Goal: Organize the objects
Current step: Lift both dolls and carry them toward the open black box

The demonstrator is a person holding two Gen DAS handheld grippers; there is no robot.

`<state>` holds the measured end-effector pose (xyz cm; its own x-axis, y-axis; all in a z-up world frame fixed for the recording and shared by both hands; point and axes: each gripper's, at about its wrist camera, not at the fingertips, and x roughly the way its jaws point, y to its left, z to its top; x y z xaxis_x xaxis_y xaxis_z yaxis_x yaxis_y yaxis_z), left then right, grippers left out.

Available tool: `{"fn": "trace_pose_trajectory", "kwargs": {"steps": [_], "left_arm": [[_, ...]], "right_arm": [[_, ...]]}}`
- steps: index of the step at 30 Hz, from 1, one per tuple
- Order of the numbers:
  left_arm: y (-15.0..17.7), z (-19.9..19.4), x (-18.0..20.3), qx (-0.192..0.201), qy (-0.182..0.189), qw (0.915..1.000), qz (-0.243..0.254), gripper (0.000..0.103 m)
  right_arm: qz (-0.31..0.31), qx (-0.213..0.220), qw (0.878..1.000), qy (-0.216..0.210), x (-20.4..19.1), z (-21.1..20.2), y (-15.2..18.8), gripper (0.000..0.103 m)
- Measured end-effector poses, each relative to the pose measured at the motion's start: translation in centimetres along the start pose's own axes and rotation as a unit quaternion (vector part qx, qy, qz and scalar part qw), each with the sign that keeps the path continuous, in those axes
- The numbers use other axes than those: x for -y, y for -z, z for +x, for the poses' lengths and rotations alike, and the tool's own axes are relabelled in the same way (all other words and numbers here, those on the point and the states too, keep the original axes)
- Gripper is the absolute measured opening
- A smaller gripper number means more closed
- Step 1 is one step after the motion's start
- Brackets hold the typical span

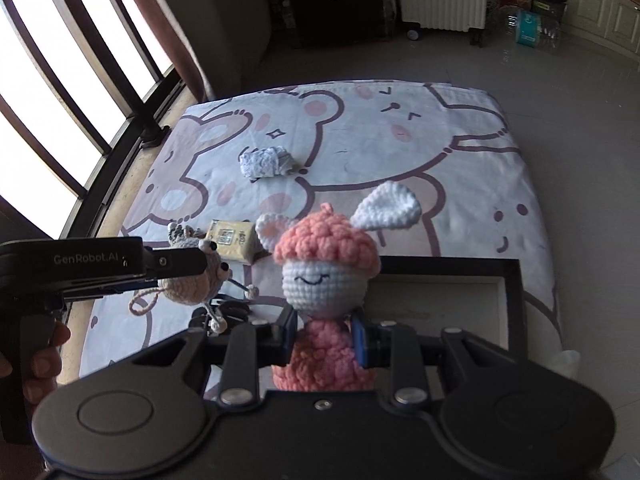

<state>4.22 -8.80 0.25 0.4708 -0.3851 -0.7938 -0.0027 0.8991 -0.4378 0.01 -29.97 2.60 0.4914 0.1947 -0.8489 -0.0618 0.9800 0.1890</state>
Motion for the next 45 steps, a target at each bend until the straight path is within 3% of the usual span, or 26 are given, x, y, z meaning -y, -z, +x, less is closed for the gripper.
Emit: {"fn": "trace_pose_trajectory", "kwargs": {"steps": [8, 21, 32, 45], "left_arm": [[1.3, 1.8, 4.6, -0.024, 0.011, 0.9981, 0.055, 0.050], [2.5, 3.3, 9.1, -0.021, 0.013, 0.9921, 0.123, 0.050], [3.2, 3.0, 12.2, 0.020, 0.043, 0.9809, 0.189, 0.050], [4.1, 6.9, 11.3, -0.051, 0.038, 0.9771, 0.203, 0.050]], "right_arm": [[0.029, 0.005, 0.999, 0.028, 4.1, -1.7, 1.0, 0.029], [0.056, 0.031, 0.997, 0.054, 8.0, -4.3, 2.1, 0.029], [0.080, 0.073, 0.993, 0.052, 9.8, -5.4, 2.1, 0.029], [0.051, -0.014, 0.997, 0.053, 9.7, 1.2, 2.6, 0.029]]}}
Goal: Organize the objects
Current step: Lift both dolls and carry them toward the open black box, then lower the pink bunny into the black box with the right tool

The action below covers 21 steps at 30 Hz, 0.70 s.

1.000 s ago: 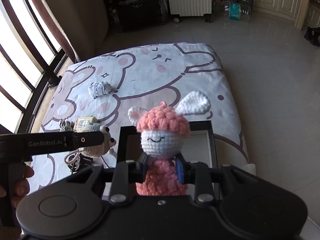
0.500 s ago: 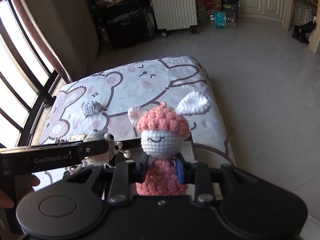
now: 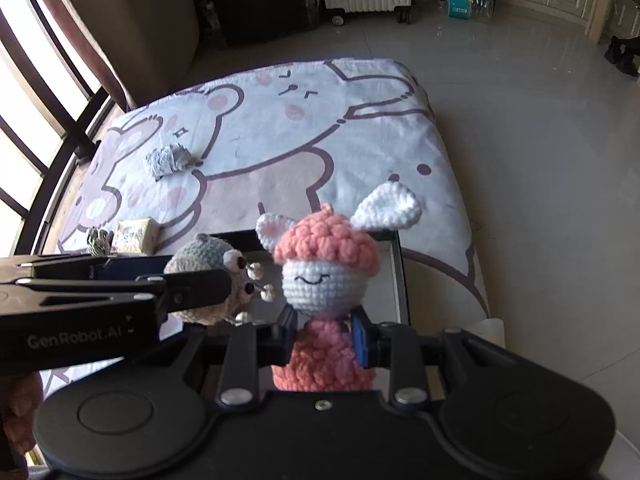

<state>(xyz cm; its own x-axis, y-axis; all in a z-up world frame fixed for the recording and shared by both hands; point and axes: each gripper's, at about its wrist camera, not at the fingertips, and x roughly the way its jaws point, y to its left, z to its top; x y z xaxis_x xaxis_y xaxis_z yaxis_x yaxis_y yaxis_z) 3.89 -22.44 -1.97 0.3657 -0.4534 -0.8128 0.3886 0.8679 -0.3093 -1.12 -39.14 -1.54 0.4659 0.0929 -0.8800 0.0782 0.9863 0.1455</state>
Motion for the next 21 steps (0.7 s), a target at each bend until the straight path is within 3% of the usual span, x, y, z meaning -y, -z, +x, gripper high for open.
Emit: {"fn": "trace_pose_trajectory", "kwargs": {"steps": [8, 21], "left_arm": [[0.2, 2.1, -1.3, -0.036, -0.002, 0.9993, 0.001, 0.050], [0.8, 5.7, -1.2, -0.096, 0.020, 0.9951, -0.009, 0.050]], "right_arm": [[-0.005, -0.085, 0.996, 0.031, 0.7, 5.0, 0.4, 0.030], [-0.019, -0.137, 0.989, 0.046, 1.5, 9.7, 0.5, 0.032]]}}
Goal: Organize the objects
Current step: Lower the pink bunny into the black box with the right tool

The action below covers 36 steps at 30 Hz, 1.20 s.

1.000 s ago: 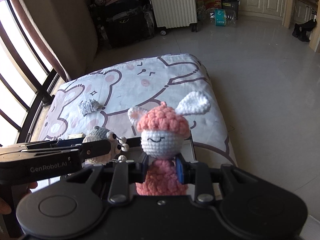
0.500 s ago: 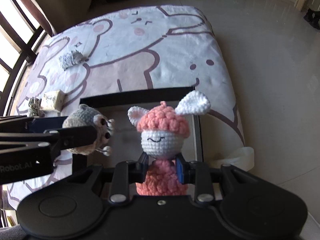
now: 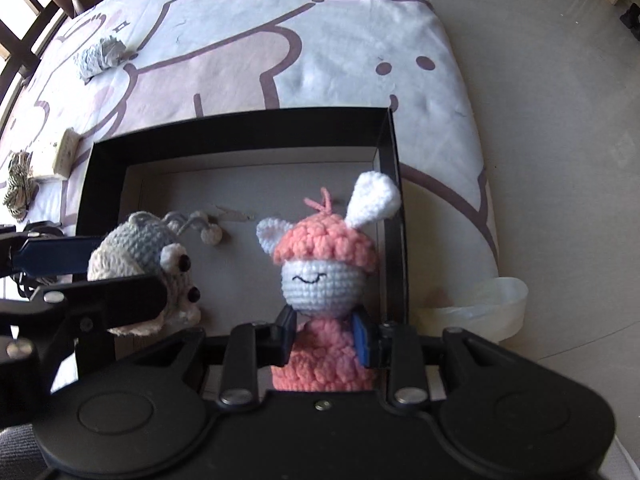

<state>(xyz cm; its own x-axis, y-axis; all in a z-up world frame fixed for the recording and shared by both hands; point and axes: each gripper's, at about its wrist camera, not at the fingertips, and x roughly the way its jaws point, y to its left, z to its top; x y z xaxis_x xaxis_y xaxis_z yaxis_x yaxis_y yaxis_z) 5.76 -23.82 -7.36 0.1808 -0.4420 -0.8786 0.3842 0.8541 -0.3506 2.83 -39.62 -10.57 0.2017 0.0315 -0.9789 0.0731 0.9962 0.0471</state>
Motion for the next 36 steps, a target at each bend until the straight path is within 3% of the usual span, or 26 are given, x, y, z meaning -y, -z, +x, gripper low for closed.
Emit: {"fn": "trace_pose_trajectory", "kwargs": {"steps": [3, 7, 11, 14, 19, 26, 31, 36], "left_arm": [[-0.1, 0.4, -0.2, -0.004, -0.008, 0.9999, -0.005, 0.050], [-0.2, 0.7, -0.8, -0.008, -0.013, 0.9997, -0.017, 0.050], [0.0, 1.0, -0.6, -0.013, -0.015, 0.9997, -0.016, 0.050], [0.1, 1.1, -0.6, -0.015, -0.013, 0.9996, -0.019, 0.050], [0.2, 1.1, -0.5, -0.015, -0.014, 0.9995, -0.024, 0.050], [-1.1, -0.3, -1.3, 0.054, 0.028, 0.9955, -0.072, 0.050], [-2.5, 0.2, 0.0, 0.087, 0.033, 0.9936, -0.064, 0.050], [-3.6, 1.2, 1.6, 0.109, 0.065, 0.9907, -0.050, 0.050]], "right_arm": [[-0.008, -0.001, 1.000, -0.001, 0.0, 0.2, 0.2, 0.036], [-0.013, -0.002, 0.999, -0.036, -0.1, -0.6, 0.5, 0.065], [-0.026, 0.017, 0.999, -0.024, -0.4, -2.4, 1.1, 0.070], [-0.001, 0.033, 0.999, -0.032, 0.6, -3.8, 1.5, 0.063], [0.013, 0.030, 0.999, -0.042, 1.4, -4.5, 2.4, 0.028], [0.026, 0.017, 0.999, -0.034, 2.0, -3.3, 2.8, 0.027], [0.034, 0.028, 0.998, -0.037, 2.2, -3.9, 2.9, 0.027], [0.033, 0.040, 0.998, -0.042, 2.1, -4.5, 2.8, 0.027]]}}
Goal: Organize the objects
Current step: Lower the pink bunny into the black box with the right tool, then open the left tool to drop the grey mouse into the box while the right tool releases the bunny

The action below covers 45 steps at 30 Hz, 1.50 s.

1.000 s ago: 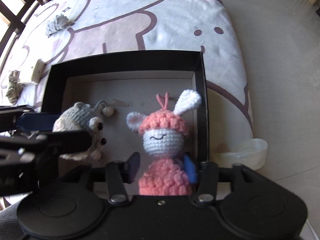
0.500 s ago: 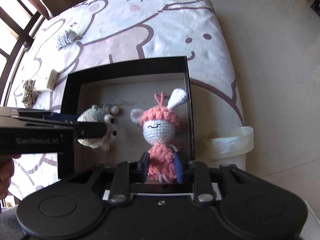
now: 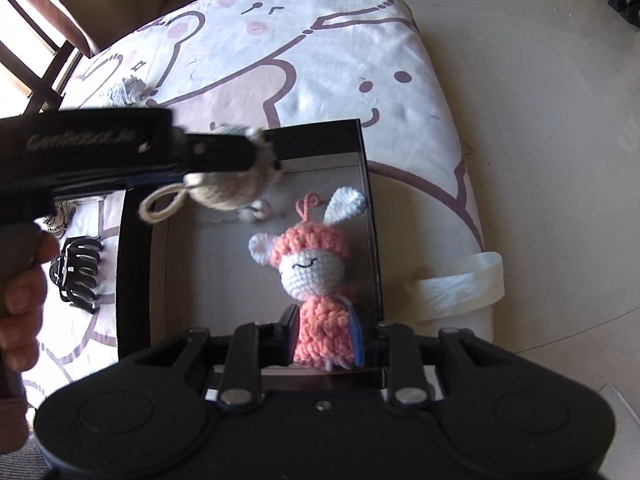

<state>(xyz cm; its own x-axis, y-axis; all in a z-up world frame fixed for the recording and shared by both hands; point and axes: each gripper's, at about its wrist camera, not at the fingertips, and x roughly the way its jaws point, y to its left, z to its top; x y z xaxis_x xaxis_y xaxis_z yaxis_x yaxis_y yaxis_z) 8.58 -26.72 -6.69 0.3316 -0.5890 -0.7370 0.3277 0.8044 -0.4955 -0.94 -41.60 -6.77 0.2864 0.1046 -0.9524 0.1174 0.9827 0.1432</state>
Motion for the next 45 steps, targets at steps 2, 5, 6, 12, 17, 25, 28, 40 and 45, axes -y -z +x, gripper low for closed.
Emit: {"fn": "trace_pose_trajectory", "kwargs": {"steps": [2, 5, 6, 12, 17, 25, 28, 40, 45], "left_arm": [[-0.1, 0.7, 0.8, 0.004, -0.002, 0.9999, 0.015, 0.050], [-0.1, 2.3, 1.3, -0.004, -0.015, 0.9993, 0.034, 0.050], [0.0, 2.9, 1.3, -0.011, -0.018, 0.9990, 0.039, 0.050], [0.7, 5.7, 1.2, -0.047, -0.036, 0.9965, 0.059, 0.055], [0.0, 5.0, -0.9, -0.048, -0.025, 0.9985, -0.005, 0.067], [-0.6, 3.0, -2.7, -0.048, -0.020, 0.9969, -0.060, 0.064], [-0.5, 2.5, -2.2, -0.056, -0.034, 0.9970, -0.042, 0.061], [0.1, -1.1, -0.5, -0.054, -0.119, 0.9891, 0.067, 0.061], [-0.1, -2.9, -0.4, -0.050, -0.135, 0.9869, 0.074, 0.060]], "right_arm": [[-0.001, 0.002, 1.000, 0.002, 0.0, -0.1, 0.0, 0.028], [0.011, 0.010, 1.000, -0.006, 0.4, -0.3, -0.1, 0.028], [0.014, 0.012, 1.000, -0.007, 0.5, -0.3, -0.1, 0.028], [0.012, 0.016, 1.000, -0.011, 0.2, -0.6, -0.2, 0.028], [0.009, 0.015, 1.000, -0.009, 0.2, -0.6, -0.2, 0.028], [0.013, 0.017, 1.000, -0.011, 0.2, -0.7, -0.2, 0.029], [0.014, 0.021, 1.000, -0.010, 0.0, -0.9, -0.2, 0.029], [0.043, 0.019, 0.998, -0.030, -1.0, -0.4, -0.4, 0.026], [0.057, 0.040, 0.998, -0.007, -1.1, -1.5, -0.3, 0.031]]}}
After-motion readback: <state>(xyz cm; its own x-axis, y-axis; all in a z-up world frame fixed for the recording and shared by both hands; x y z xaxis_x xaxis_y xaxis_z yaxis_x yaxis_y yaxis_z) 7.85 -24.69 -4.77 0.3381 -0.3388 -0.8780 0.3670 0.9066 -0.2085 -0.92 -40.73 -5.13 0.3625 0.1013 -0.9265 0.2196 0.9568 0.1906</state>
